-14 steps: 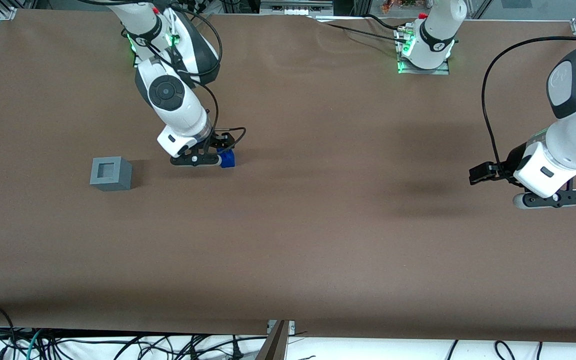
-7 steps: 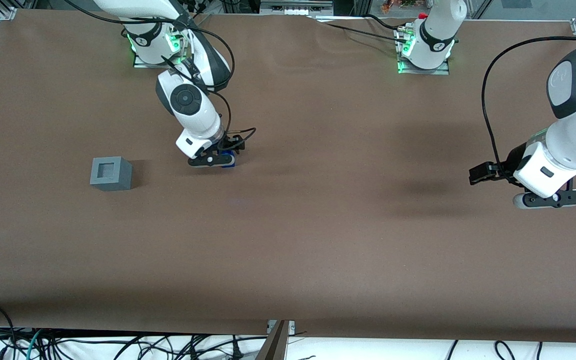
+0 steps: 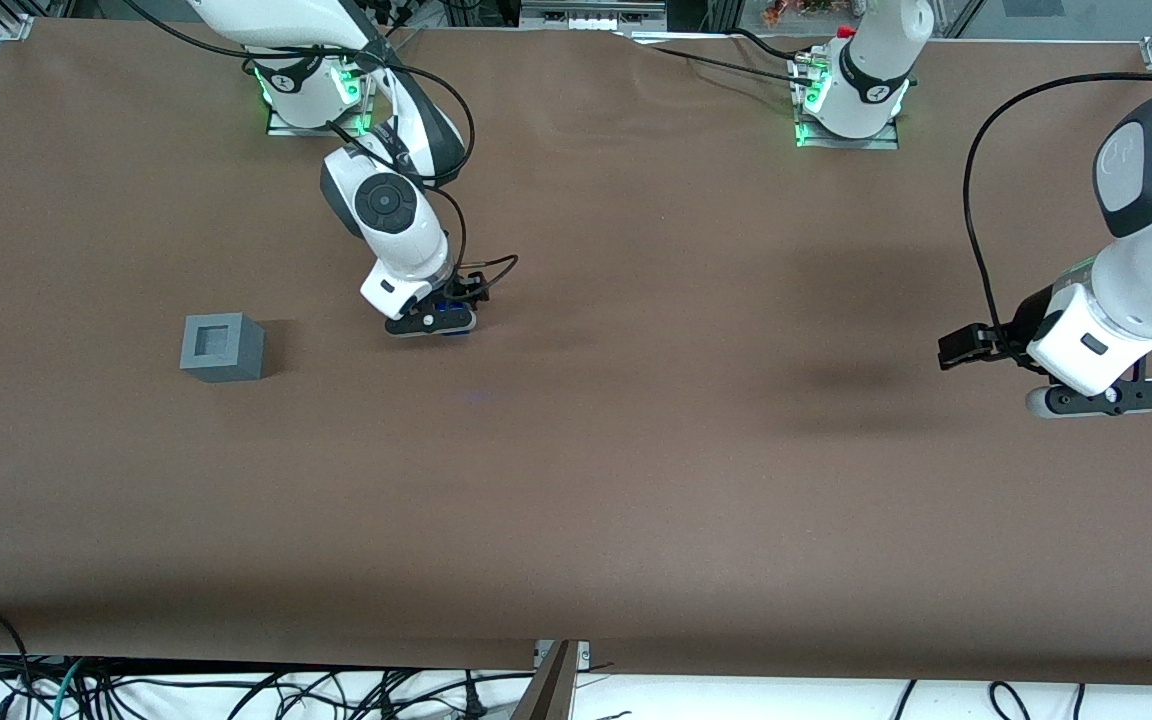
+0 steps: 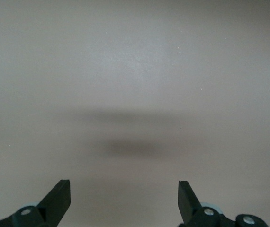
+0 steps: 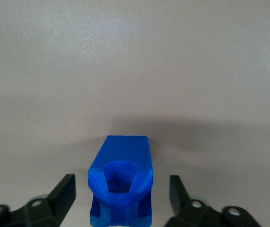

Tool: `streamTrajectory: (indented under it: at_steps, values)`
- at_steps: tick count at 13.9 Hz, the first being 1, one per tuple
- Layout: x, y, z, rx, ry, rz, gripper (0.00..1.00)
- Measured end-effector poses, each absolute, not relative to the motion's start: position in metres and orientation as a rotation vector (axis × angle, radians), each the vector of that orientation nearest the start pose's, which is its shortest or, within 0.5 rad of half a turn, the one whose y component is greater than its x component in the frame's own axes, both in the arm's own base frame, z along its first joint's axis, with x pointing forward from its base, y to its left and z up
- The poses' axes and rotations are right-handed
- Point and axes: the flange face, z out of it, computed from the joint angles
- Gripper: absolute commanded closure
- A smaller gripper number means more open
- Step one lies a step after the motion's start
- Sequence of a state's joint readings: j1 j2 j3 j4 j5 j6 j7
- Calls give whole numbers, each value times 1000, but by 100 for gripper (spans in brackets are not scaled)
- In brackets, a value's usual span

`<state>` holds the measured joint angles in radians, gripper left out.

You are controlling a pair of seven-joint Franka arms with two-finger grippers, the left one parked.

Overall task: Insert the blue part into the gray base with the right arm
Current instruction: 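Close the right gripper on the blue part and lift it, then carry the blue part over the gray base's square hole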

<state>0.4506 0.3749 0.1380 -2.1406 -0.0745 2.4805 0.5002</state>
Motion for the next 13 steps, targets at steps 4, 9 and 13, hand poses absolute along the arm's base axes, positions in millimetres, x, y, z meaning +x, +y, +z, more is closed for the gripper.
streamTrajectory:
  at_steps: [4, 9, 13]
  values:
    - [473, 316, 226, -3145, -228, 35, 87]
    - [487, 316, 249, -3151, -218, 14, 88]
    - [528, 296, 329, -3221, -141, 83, 88]
